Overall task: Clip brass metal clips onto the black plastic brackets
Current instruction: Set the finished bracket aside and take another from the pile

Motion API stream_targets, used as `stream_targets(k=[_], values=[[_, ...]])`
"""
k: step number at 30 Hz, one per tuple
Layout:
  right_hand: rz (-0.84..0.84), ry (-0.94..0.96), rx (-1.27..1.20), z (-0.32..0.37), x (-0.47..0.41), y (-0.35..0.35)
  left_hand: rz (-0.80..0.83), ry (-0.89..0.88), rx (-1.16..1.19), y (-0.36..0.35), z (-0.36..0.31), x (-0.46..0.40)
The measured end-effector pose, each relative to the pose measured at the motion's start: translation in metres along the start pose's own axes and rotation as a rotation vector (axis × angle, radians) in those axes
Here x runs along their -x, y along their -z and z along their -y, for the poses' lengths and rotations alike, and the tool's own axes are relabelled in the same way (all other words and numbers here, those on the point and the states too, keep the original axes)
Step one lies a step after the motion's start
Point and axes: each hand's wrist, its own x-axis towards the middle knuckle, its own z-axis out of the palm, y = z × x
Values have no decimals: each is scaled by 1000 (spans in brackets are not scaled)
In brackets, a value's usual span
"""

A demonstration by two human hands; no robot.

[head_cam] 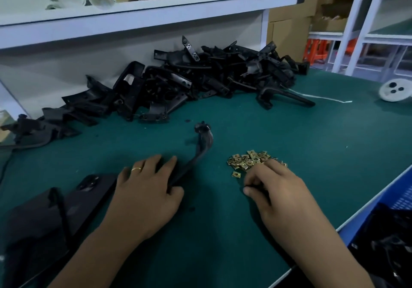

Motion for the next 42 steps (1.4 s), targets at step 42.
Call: stream_targets(k=[42], values=[[-174, -269, -1048, 7, 0, 17, -236, -474, 369, 5, -36, 14]])
